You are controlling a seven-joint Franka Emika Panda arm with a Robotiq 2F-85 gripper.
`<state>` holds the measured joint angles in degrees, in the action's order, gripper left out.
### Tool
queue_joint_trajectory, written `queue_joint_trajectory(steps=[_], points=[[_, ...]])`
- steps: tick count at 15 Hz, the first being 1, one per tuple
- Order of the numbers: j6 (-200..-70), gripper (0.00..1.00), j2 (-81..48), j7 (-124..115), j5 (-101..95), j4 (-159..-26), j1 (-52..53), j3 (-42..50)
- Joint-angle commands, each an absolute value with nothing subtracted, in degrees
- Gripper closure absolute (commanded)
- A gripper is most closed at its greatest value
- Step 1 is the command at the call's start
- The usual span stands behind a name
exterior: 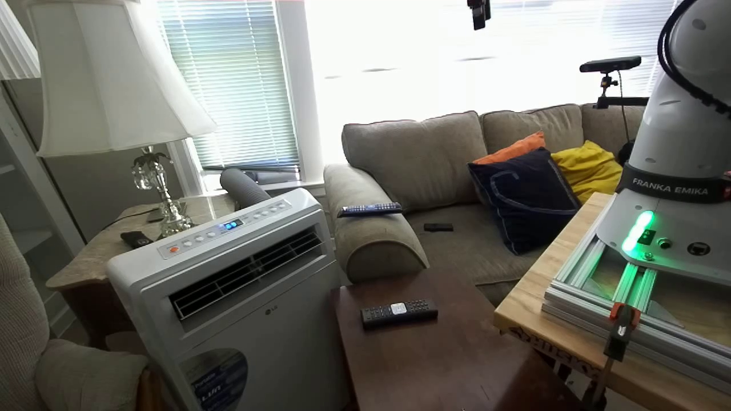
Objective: Pick up the remote control from the table and place it on the left armrest of the sofa.
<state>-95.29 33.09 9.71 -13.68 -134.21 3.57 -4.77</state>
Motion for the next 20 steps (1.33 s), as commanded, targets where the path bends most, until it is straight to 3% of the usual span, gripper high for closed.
queue_joint_trajectory(steps=[1,10,20], points=[[-102.7,0.0,26.2,13.0,-15.3,-136.6,7.0,-5.1],[-120.3,0.0,11.5,20.6,-20.7,-140.5,11.1,-9.0],[-133.2,0.0,6.2,14.2,-19.7,-150.5,14.1,-13.6]])
